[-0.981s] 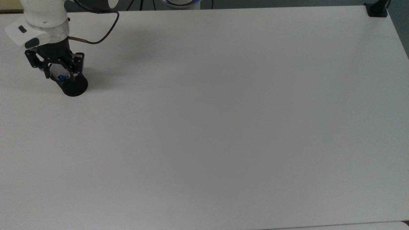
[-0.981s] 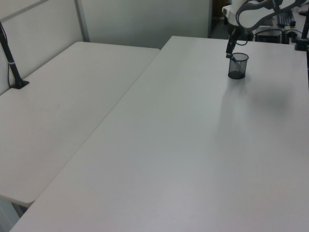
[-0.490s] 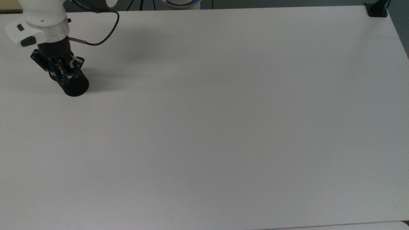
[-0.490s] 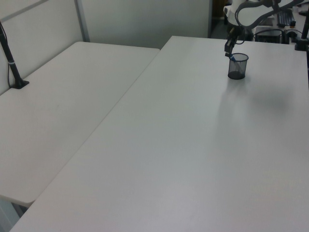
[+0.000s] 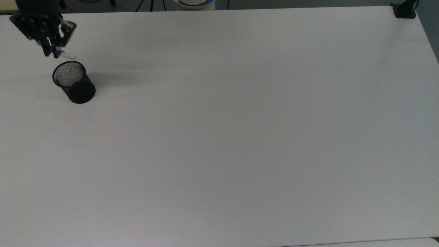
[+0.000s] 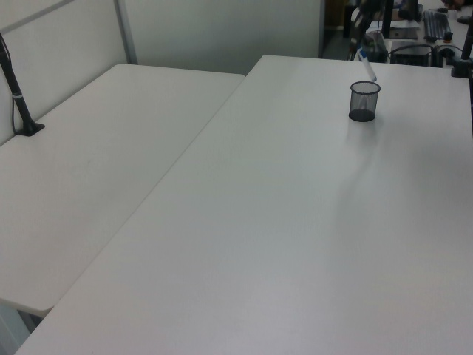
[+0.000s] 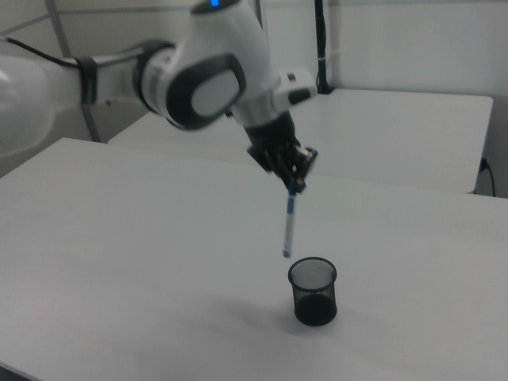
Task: Remove the marker
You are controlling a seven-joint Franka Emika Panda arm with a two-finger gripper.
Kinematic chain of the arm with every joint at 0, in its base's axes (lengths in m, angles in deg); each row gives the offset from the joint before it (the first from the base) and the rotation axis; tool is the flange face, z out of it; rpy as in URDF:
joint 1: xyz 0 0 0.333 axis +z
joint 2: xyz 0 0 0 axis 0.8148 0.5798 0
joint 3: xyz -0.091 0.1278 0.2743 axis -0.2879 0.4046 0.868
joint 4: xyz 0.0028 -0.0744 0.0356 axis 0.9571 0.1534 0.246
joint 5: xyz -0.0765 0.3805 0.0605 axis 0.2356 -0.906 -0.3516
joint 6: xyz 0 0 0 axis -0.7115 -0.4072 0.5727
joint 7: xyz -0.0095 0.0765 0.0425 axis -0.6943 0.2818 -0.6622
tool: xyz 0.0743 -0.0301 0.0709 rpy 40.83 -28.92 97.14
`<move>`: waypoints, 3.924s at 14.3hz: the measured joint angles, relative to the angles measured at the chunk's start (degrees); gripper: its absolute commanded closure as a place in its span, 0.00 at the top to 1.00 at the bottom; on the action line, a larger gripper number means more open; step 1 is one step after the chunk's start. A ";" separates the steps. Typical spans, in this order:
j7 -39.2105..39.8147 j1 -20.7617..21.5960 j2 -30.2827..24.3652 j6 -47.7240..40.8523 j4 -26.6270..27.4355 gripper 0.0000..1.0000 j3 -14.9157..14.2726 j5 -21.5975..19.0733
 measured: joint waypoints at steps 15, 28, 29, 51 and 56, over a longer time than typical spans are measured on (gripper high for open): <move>-8.55 8.50 8.54 -18.22 -0.87 0.01 11.68 -6.30; -21.47 11.87 16.75 0.71 5.49 1.00 11.72 2.57; -21.48 11.87 16.75 0.83 5.48 1.00 11.72 2.57; -17.58 18.45 -8.18 -23.35 -2.53 1.00 2.52 2.56; -16.70 17.72 -7.57 -22.01 -2.71 1.00 2.28 1.95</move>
